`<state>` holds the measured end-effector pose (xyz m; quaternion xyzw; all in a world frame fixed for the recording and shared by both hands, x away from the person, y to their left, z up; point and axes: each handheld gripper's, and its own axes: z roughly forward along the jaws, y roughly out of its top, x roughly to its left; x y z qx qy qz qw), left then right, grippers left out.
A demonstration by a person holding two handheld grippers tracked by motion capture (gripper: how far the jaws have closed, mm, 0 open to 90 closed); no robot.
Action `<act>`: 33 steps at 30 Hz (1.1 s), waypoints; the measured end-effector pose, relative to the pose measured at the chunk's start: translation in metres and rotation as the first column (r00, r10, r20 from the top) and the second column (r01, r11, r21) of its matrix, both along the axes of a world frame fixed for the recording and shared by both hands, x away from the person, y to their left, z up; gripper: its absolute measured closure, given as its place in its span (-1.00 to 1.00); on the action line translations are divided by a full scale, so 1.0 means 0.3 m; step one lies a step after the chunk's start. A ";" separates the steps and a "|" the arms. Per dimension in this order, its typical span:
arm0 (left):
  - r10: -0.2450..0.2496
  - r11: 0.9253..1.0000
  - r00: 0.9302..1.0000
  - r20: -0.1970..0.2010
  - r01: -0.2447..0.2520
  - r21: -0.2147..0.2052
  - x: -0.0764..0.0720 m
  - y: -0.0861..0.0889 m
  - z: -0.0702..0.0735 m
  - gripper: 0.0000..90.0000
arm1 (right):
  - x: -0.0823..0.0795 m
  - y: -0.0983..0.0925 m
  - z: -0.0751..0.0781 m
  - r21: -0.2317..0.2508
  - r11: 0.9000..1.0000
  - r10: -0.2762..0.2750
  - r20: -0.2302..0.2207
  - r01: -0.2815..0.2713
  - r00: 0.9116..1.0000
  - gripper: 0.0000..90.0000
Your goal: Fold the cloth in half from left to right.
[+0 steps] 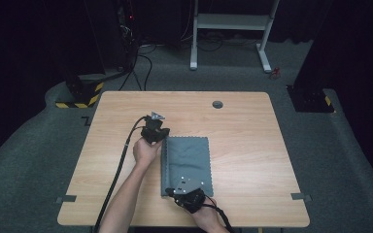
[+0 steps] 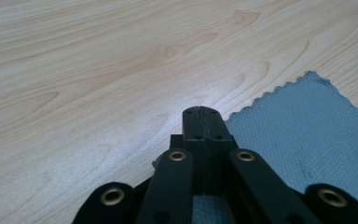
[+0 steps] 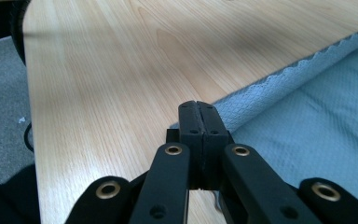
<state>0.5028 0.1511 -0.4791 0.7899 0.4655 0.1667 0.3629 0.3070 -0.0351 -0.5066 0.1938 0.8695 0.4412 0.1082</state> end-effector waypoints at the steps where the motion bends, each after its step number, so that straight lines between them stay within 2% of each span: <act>1: 0.000 1.000 1.000 0.000 0.000 0.000 0.000 0.000 0.000 1.00 | 0.000 0.000 0.000 0.000 1.000 0.000 0.000 0.000 1.000 1.00; 6: 0.008 1.000 1.000 -0.010 -0.008 -0.019 0.005 -0.034 -0.016 1.00 | -0.001 -0.044 -0.009 0.001 0.999 -0.033 -0.016 0.033 0.999 1.00; 9: 0.002 1.000 1.000 -0.010 -0.002 -0.020 0.011 -0.052 -0.022 1.00 | 0.002 -0.069 -0.011 0.003 0.999 -0.042 -0.009 0.042 0.999 1.00; 14: -0.012 0.999 1.000 0.001 0.012 -0.031 0.010 -0.081 -0.016 1.00 | -0.002 -0.096 -0.018 0.001 0.999 -0.054 -0.012 0.054 0.998 1.00; 17: -0.013 0.999 1.000 -0.006 0.012 -0.039 0.013 -0.093 -0.018 1.00 | -0.003 -0.113 -0.020 0.004 0.998 -0.068 -0.020 0.069 0.997 1.00; 28: -0.026 0.998 1.000 -0.011 0.025 -0.049 0.021 -0.135 -0.023 1.00 | -0.009 -0.171 -0.034 0.008 0.994 -0.106 -0.028 0.106 0.994 1.00; 33: -0.039 0.999 0.999 -0.011 0.038 -0.036 0.026 -0.163 -0.025 1.00 | -0.011 -0.197 -0.033 0.007 0.993 -0.119 -0.027 0.119 0.993 1.00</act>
